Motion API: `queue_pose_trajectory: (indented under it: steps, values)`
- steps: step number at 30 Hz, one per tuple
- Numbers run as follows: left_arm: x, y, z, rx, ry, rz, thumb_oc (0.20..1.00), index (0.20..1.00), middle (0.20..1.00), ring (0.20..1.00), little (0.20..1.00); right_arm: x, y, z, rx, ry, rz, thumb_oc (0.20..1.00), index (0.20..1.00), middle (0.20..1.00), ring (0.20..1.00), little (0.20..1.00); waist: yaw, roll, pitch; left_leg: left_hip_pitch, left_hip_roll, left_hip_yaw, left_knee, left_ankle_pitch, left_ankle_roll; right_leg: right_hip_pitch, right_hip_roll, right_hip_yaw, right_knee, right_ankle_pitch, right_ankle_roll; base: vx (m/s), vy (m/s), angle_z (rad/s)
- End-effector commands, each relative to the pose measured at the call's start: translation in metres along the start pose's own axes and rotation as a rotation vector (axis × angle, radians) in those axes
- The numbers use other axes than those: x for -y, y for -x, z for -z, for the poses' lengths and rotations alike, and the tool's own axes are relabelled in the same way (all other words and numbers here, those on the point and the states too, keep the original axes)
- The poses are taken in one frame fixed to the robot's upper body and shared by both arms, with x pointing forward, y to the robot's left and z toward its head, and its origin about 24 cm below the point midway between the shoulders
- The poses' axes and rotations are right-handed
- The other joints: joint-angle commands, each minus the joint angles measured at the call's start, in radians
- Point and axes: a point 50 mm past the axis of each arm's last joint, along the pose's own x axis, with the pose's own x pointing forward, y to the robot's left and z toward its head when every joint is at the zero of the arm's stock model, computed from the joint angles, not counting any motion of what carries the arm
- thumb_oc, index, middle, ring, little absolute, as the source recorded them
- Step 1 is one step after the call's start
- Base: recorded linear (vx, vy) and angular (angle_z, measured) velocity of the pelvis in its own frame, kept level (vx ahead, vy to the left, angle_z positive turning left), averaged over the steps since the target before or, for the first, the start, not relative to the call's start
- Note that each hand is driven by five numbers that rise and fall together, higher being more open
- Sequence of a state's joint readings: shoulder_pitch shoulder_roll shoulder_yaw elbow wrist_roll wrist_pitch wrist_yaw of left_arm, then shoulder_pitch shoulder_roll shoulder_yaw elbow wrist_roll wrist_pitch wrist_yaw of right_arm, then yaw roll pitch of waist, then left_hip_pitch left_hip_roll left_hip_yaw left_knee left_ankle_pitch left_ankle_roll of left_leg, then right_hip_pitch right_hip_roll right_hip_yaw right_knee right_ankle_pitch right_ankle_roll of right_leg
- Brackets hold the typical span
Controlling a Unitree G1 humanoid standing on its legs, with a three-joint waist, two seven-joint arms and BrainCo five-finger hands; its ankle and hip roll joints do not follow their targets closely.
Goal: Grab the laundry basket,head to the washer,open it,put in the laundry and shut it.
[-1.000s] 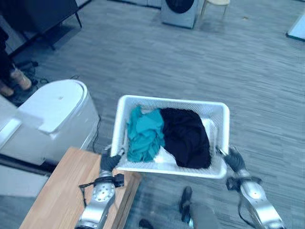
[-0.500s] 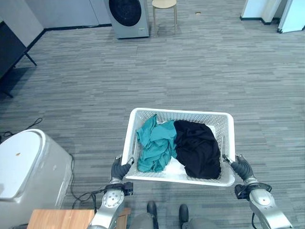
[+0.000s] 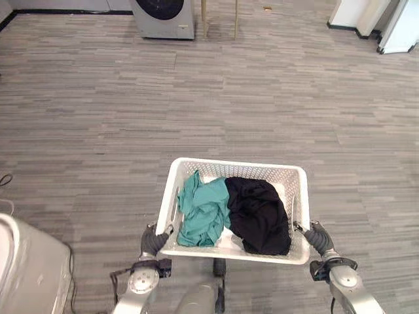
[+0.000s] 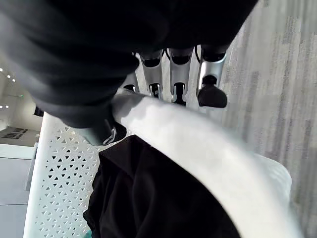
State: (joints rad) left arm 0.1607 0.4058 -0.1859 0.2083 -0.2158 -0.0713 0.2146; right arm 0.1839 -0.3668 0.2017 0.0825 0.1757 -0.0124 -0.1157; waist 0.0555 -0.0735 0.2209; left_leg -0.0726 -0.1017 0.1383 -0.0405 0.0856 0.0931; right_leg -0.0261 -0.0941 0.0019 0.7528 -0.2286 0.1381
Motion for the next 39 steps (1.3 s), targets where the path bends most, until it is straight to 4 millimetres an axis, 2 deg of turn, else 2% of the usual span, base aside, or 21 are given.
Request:
queue_pose_trajectory:
  steps: [1, 3, 6, 7, 10, 13, 15, 17, 18, 20, 21, 22, 23, 26, 28, 29, 30, 32, 35, 36, 39]
  values:
    - [0.011, 0.001, -0.035, 0.190, 0.115, 0.095, 0.200, 0.200, 0.200, 0.200, 0.200, -0.022, -0.014, -0.074, 0.374, -0.185, -0.160, 0.200, 0.200, 0.200, 0.200, 0.200, -0.020, 0.017, -0.028, 0.059, 0.072, 0.001, 0.019, -0.081, -0.048, -0.007, 0.008, -0.097, -0.365, 0.282, 0.008, 0.49, 0.132, -0.06]
    - [0.011, 0.002, -0.034, 0.187, 0.129, 0.091, 0.200, 0.200, 0.200, 0.200, 0.200, -0.023, -0.014, -0.074, 0.370, -0.187, -0.169, 0.200, 0.200, 0.200, 0.200, 0.200, -0.040, 0.041, -0.022, 0.126, 0.080, -0.002, 0.006, -0.121, -0.052, -0.070, 0.003, -0.170, -0.443, 0.227, -0.016, 0.52, 0.088, 0.11]
    - [0.010, 0.003, -0.032, 0.179, 0.139, 0.086, 0.200, 0.200, 0.200, 0.200, 0.200, -0.021, -0.014, -0.074, 0.368, -0.193, -0.169, 0.200, 0.200, 0.200, 0.200, 0.200, -0.057, 0.046, -0.012, 0.189, 0.079, -0.005, -0.008, -0.155, -0.059, -0.108, 0.002, -0.217, -0.568, 0.230, -0.017, 0.50, -0.007, -0.10]
    - [0.010, 0.002, -0.028, 0.166, 0.145, 0.070, 0.200, 0.200, 0.200, 0.200, 0.200, -0.017, -0.014, -0.073, 0.364, -0.205, -0.149, 0.200, 0.200, 0.200, 0.200, 0.200, -0.081, 0.039, -0.003, 0.272, 0.065, -0.027, -0.010, -0.207, -0.076, -0.184, 0.015, -0.220, -0.752, 0.294, 0.004, 0.57, -0.039, 0.02]
    - [0.010, 0.001, -0.028, 0.166, 0.139, 0.068, 0.200, 0.200, 0.200, 0.200, 0.200, -0.015, -0.012, -0.070, 0.356, -0.206, -0.138, 0.200, 0.200, 0.200, 0.200, 0.200, -0.098, 0.045, -0.002, 0.328, 0.075, -0.045, -0.018, -0.243, -0.092, -0.223, 0.011, -0.236, -0.828, 0.326, 0.021, 0.51, -0.067, 0.27]
    - [0.012, 0.002, -0.025, 0.160, 0.143, 0.069, 0.200, 0.200, 0.200, 0.200, 0.200, -0.014, -0.009, -0.065, 0.343, -0.197, -0.133, 0.200, 0.200, 0.200, 0.200, 0.200, -0.115, 0.053, -0.009, 0.388, 0.088, -0.071, -0.020, -0.269, -0.104, -0.250, 0.002, -0.245, -0.819, 0.346, 0.026, 0.55, -0.140, 0.47]
    - [0.019, 0.004, -0.019, 0.136, 0.164, 0.086, 0.200, 0.200, 0.200, 0.200, 0.200, -0.011, -0.005, -0.058, 0.326, -0.188, -0.125, 0.200, 0.200, 0.200, 0.200, 0.200, -0.133, 0.067, -0.032, 0.411, 0.127, -0.108, 0.062, -0.224, -0.142, -0.209, 0.013, -0.227, -0.766, 0.387, -0.009, 0.80, -0.312, 0.66]
    - [0.021, 0.005, -0.018, 0.129, 0.175, 0.096, 0.200, 0.200, 0.200, 0.200, 0.200, -0.010, -0.005, -0.057, 0.320, -0.181, -0.118, 0.200, 0.200, 0.200, 0.200, 0.200, -0.141, 0.071, -0.040, 0.393, 0.142, -0.112, 0.124, -0.183, -0.155, -0.197, 0.020, -0.221, -0.753, 0.380, -0.023, 0.44, -0.239, 0.46]
    - [0.026, 0.008, -0.011, 0.098, 0.196, 0.113, 0.200, 0.200, 0.200, 0.200, 0.200, -0.006, -0.005, -0.057, 0.319, -0.178, -0.111, 0.200, 0.200, 0.200, 0.200, 0.200, -0.138, 0.090, -0.046, 0.331, 0.181, -0.107, 0.308, -0.053, -0.189, -0.149, 0.044, -0.222, -0.743, 0.353, -0.059, 0.44, -0.268, 0.23]
    - [0.027, 0.009, -0.011, 0.087, 0.213, 0.125, 0.200, 0.200, 0.200, 0.200, 0.200, 0.001, -0.006, -0.057, 0.316, -0.162, -0.088, 0.200, 0.200, 0.200, 0.200, 0.200, -0.129, 0.074, -0.037, 0.229, 0.204, -0.101, 0.515, 0.048, -0.190, -0.084, 0.058, -0.209, -0.748, 0.311, -0.106, 0.54, -0.333, 0.09]
    - [0.028, 0.009, -0.010, 0.082, 0.213, 0.131, 0.200, 0.200, 0.200, 0.200, 0.200, 0.004, -0.007, -0.057, 0.314, -0.151, -0.071, 0.200, 0.200, 0.200, 0.200, 0.200, -0.124, 0.065, -0.035, 0.199, 0.211, -0.076, 0.559, 0.045, -0.176, -0.056, 0.061, -0.201, -0.754, 0.289, -0.117, 0.65, -0.309, -0.16]
    - [0.028, 0.008, -0.013, 0.087, 0.214, 0.139, 0.200, 0.200, 0.200, 0.200, 0.200, 0.009, -0.008, -0.059, 0.313, -0.139, -0.044, 0.200, 0.200, 0.200, 0.200, 0.200, -0.101, 0.044, -0.023, 0.117, 0.213, -0.040, 0.600, -0.023, -0.149, 0.009, 0.065, -0.172, -0.770, 0.249, -0.130, 0.47, -0.197, -0.47]
    - [0.028, 0.008, -0.013, 0.088, 0.213, 0.139, 0.200, 0.200, 0.200, 0.200, 0.200, 0.009, -0.008, -0.059, 0.313, -0.140, -0.044, 0.200, 0.200, 0.200, 0.200, 0.200, -0.100, 0.042, -0.024, 0.115, 0.210, -0.039, 0.599, -0.021, -0.147, 0.006, 0.062, -0.171, -0.771, 0.251, -0.129, 0.53, -0.151, -0.33]
    - [0.030, 0.008, -0.014, 0.092, 0.204, 0.152, 0.200, 0.200, 0.200, 0.200, 0.200, 0.012, -0.009, -0.061, 0.324, -0.156, -0.026, 0.200, 0.200, 0.200, 0.200, 0.200, -0.070, 0.019, -0.014, 0.003, 0.161, -0.007, 0.463, -0.132, -0.119, 0.077, 0.048, -0.144, -0.791, 0.214, -0.108, 0.41, -0.003, -0.47]
    - [0.030, 0.008, -0.015, 0.094, 0.199, 0.152, 0.200, 0.200, 0.200, 0.200, 0.200, 0.013, -0.008, -0.060, 0.320, -0.156, -0.022, 0.200, 0.200, 0.200, 0.200, 0.200, -0.063, 0.013, -0.015, -0.028, 0.143, 0.004, 0.379, -0.126, -0.116, 0.093, 0.044, -0.140, -0.795, 0.204, -0.102, 0.41, 0.062, -0.38]
    - [0.031, 0.008, -0.016, 0.100, 0.190, 0.159, 0.200, 0.200, 0.200, 0.200, 0.200, 0.012, -0.007, -0.054, 0.296, -0.153, -0.021, 0.200, 0.200, 0.200, 0.200, 0.200, -0.046, 0.031, -0.016, -0.072, 0.131, 0.022, 0.146, -0.028, -0.139, 0.161, 0.070, -0.131, -0.812, 0.176, -0.090, 0.53, 0.089, -0.33]
    - [0.030, 0.008, -0.018, 0.110, 0.184, 0.160, 0.200, 0.200, 0.200, 0.200, 0.200, 0.012, -0.008, -0.054, 0.293, -0.149, -0.018, 0.200, 0.200, 0.200, 0.200, 0.200, -0.033, 0.039, -0.017, -0.096, 0.124, 0.018, 0.074, 0.018, -0.144, 0.183, 0.085, -0.122, -0.813, 0.171, -0.089, 0.54, 0.089, -0.34]
    - [0.031, 0.009, -0.020, 0.118, 0.177, 0.159, 0.200, 0.200, 0.200, 0.200, 0.200, 0.010, -0.008, -0.051, 0.283, -0.139, -0.019, 0.200, 0.200, 0.200, 0.200, 0.200, -0.016, 0.038, -0.017, -0.129, 0.113, 0.021, -0.006, 0.057, -0.153, 0.228, 0.093, -0.102, -0.809, 0.149, -0.084, 0.48, 0.101, -0.38]
    - [0.031, 0.011, -0.018, 0.113, 0.164, 0.169, 0.200, 0.200, 0.200, 0.200, 0.200, 0.006, -0.007, -0.051, 0.284, -0.134, -0.034, 0.200, 0.200, 0.200, 0.200, 0.200, -0.009, 0.045, -0.040, -0.091, 0.114, 0.013, -0.034, 0.066, -0.136, 0.261, 0.094, -0.083, -0.792, 0.112, -0.076, 0.51, 0.153, -0.40]
    - [0.030, 0.012, -0.016, 0.107, 0.165, 0.164, 0.200, 0.200, 0.200, 0.200, 0.200, -0.002, -0.006, -0.050, 0.284, -0.136, -0.061, 0.200, 0.200, 0.200, 0.200, 0.200, 0.003, 0.025, -0.054, -0.075, 0.089, -0.010, 0.016, 0.043, -0.111, 0.266, 0.061, -0.071, -0.708, 0.114, -0.049, 0.45, 0.173, -0.51]
    - [0.026, 0.008, -0.017, 0.111, 0.140, 0.155, 0.200, 0.200, 0.200, 0.200, 0.200, -0.010, -0.009, -0.059, 0.322, -0.139, -0.099, 0.200, 0.200, 0.200, 0.200, 0.200, 0.004, 0.006, -0.053, -0.023, 0.083, 0.015, 0.035, -0.014, -0.078, 0.173, 0.033, -0.055, -0.486, 0.213, 0.010, 0.41, 0.157, -0.32]
